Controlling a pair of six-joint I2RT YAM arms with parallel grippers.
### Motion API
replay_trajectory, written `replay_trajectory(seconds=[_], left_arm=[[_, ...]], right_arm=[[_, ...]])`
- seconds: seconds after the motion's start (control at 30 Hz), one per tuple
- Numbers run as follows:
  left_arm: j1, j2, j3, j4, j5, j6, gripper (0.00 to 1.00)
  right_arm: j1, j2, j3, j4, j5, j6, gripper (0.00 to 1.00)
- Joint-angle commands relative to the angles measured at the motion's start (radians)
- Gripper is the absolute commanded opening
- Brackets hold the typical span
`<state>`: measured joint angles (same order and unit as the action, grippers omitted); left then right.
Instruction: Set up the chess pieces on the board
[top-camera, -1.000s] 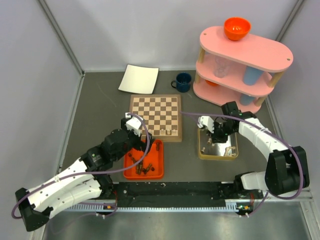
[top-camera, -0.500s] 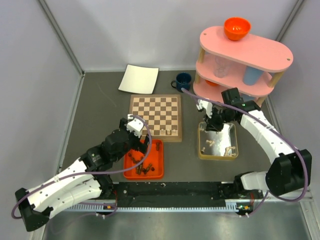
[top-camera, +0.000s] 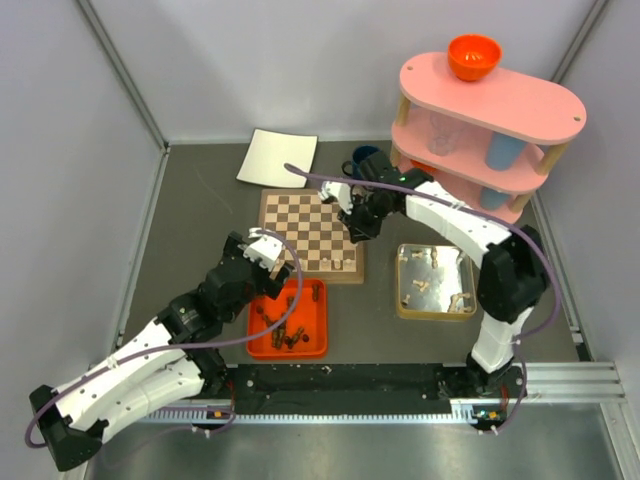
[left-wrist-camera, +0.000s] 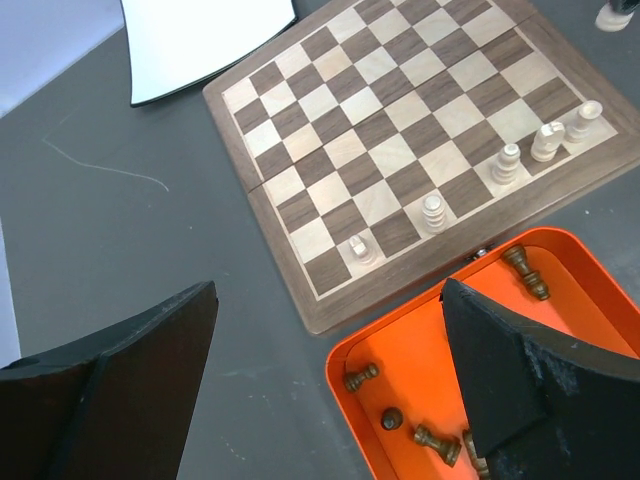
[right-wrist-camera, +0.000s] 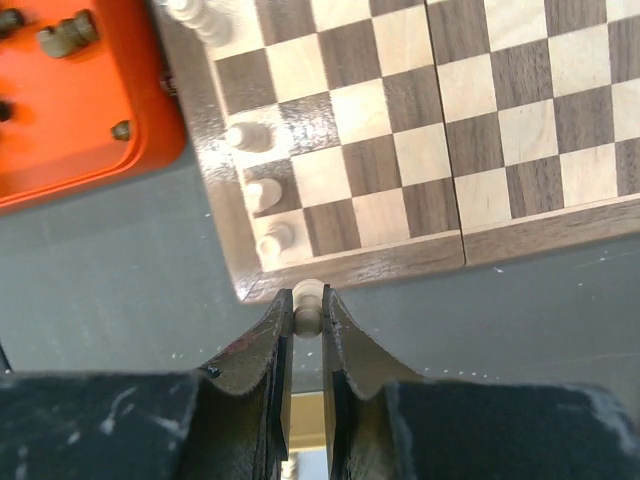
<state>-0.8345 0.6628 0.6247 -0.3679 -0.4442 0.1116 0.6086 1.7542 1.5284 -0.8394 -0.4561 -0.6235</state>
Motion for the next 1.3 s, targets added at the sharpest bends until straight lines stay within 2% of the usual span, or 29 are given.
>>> replay_trajectory(seconds=[0.0,0.23,0.57,1.27], left_arm=[[0.006,0.003,-0.005,0.055,-0.045,0.039,0.99],[0.008,-0.008,-0.01,0.061,-0.031,0.045,0.99],[0.011,-0.02,-0.011,0.063,-0.019,0.043,0.99],[0.017,-0.022,-0.011,0.061,-0.011,0.042,0.99]], right_arm=[[0.028,0.088,0.108,0.031,0.1,0.076,0.08],[0.051,0.203,0.159,0.033,0.14,0.099,0.1],[0.071,0.277,0.18,0.033,0.155,0.113,0.12],[0.085,0.289,0.145,0.036,0.161,0.116,0.18]])
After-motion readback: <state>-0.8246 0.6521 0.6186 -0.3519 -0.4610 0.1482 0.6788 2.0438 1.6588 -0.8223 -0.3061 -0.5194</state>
